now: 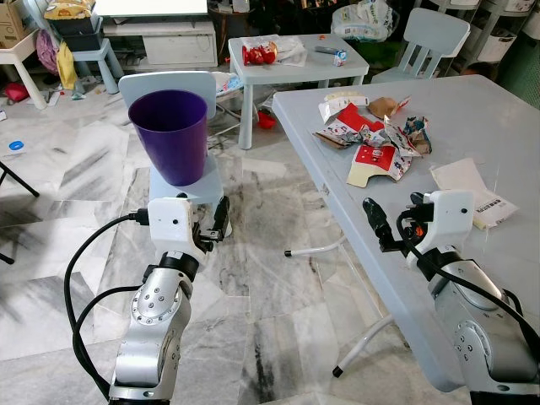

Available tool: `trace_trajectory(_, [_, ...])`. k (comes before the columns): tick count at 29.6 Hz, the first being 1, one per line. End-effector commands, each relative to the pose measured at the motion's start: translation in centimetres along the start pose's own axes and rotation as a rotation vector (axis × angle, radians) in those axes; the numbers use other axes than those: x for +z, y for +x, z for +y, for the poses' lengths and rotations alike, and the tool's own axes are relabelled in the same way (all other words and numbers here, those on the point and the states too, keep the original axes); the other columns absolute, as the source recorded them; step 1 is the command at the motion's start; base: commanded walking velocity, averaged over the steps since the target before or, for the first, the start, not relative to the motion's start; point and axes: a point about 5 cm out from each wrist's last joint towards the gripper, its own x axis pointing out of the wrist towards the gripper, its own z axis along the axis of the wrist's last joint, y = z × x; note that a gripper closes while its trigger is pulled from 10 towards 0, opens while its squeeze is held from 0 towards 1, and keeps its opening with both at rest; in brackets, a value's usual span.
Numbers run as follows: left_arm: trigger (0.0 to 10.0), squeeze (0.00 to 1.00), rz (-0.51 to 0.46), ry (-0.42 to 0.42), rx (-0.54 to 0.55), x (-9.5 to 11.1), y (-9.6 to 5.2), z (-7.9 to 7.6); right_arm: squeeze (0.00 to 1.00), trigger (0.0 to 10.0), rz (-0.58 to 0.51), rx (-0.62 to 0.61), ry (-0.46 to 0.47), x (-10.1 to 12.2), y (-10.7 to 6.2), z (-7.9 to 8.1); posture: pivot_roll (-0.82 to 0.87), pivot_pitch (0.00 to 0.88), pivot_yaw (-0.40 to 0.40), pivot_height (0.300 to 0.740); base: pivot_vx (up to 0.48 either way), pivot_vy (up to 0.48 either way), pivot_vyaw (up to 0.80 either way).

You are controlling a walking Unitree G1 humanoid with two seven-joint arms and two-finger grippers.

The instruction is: Picking trash to rubbish bin

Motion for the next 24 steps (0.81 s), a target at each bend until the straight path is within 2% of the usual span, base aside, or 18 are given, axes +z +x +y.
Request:
trace_trajectory(1, [10.0,0.00,-0.014,0.079,0.329,5.1,8.5,5.8,0.00,10.0,-0.066,-0.010,0.065,5.9,8.9,1.5,0.02,0.000,-0.015,0.740,0.000,0.000,0.00])
trace_trajectory(4, [10.0,0.00,-0.001,0.105,0.320,5.6,8.6,5.4,0.00,10.0,-0.084,-0.005,0.039,7.1,9.1,1.3,0.03,0.000,-0.022,0.740,0.000,0.000,0.00])
trace_trajectory(6, [10.0,0.00,0.015,0.003,0.325,5.7,8.3,5.1,0.00,10.0,-0.088,-0.008,0.025,7.1,9.0,1.5,0.03,0.000,-0.025,0.740,0.000,0.000,0.00])
trace_trajectory(7, [10.0,0.00,0.020,-0.003,0.318,5.8,8.4,4.8,0.00,10.0,-0.084,-0.008,0.027,7.1,9.1,1.6,0.03,0.000,-0.030,0.740,0.000,0.000,0.00])
trace_trajectory(12, [10.0,0.00,0.003,0.020,0.301,6.5,8.6,4.4,0.00,10.0,-0.055,-0.020,-0.025,6.4,9.2,1.9,0.03,0.000,-0.031,0.740,0.000,0.000,0.00])
trace_trajectory(15, [10.0,0.00,-0.029,0.059,0.304,6.7,8.8,4.5,0.00,10.0,-0.084,-0.006,0.019,6.3,9.2,2.3,0.03,0.000,-0.021,0.740,0.000,0.000,0.00])
trace_trajectory(19, [10.0,0.00,-0.039,-0.018,0.303,6.5,8.7,4.8,0.00,10.0,-0.083,-0.011,0.034,6.1,9.2,2.2,0.03,0.000,-0.015,0.740,0.000,0.000,0.00])
trace_trajectory(23, [10.0,0.00,-0.054,-0.032,0.312,6.7,8.6,5.2,0.00,10.0,-0.076,-0.002,0.042,6.0,9.3,2.4,0.03,0.000,-0.015,0.740,0.000,0.000,0.00])
trace_trajectory(24, [10.0,0.00,-0.054,-0.032,0.315,6.8,9.0,5.3,0.00,10.0,-0.073,0.003,0.042,5.9,9.7,2.4,0.03,0.000,-0.015,0.740,0.000,0.000,0.00])
